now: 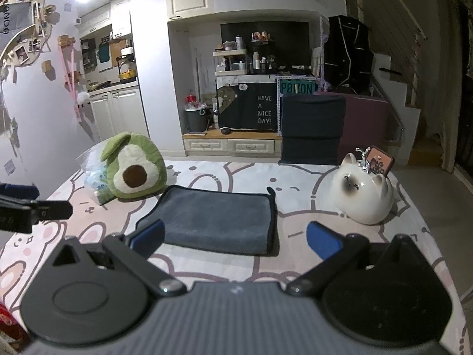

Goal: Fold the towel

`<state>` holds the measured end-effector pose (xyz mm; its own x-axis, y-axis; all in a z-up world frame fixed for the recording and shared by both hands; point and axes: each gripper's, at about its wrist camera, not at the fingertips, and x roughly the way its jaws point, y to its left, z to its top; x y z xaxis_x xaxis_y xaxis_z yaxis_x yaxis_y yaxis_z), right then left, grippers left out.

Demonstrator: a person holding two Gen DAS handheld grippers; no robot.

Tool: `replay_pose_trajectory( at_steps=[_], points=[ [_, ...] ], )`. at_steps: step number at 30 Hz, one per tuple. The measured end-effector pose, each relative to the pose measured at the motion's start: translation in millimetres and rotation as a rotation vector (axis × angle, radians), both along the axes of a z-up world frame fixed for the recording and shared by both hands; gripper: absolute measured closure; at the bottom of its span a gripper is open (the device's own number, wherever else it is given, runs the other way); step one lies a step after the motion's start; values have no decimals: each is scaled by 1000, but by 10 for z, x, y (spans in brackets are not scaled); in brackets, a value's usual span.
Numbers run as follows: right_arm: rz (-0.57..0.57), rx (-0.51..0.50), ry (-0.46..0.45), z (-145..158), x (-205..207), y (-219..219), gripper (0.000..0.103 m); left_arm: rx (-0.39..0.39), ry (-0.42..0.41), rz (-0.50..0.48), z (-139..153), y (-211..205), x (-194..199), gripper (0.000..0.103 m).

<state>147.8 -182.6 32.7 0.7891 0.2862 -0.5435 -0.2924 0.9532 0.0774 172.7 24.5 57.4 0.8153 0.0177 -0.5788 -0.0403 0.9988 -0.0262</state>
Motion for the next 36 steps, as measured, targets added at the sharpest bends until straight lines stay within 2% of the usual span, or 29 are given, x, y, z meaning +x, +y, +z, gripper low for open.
replay_pose_trajectory(
  at_steps=[24,36],
  points=[
    [16,-14,-9,32,-788,-71,0,20,2,-55,-93,-165,-672,0],
    [27,-14,-6,-17,-1108,-142,0,2,0,-42,-194,-119,-986,0]
  ],
)
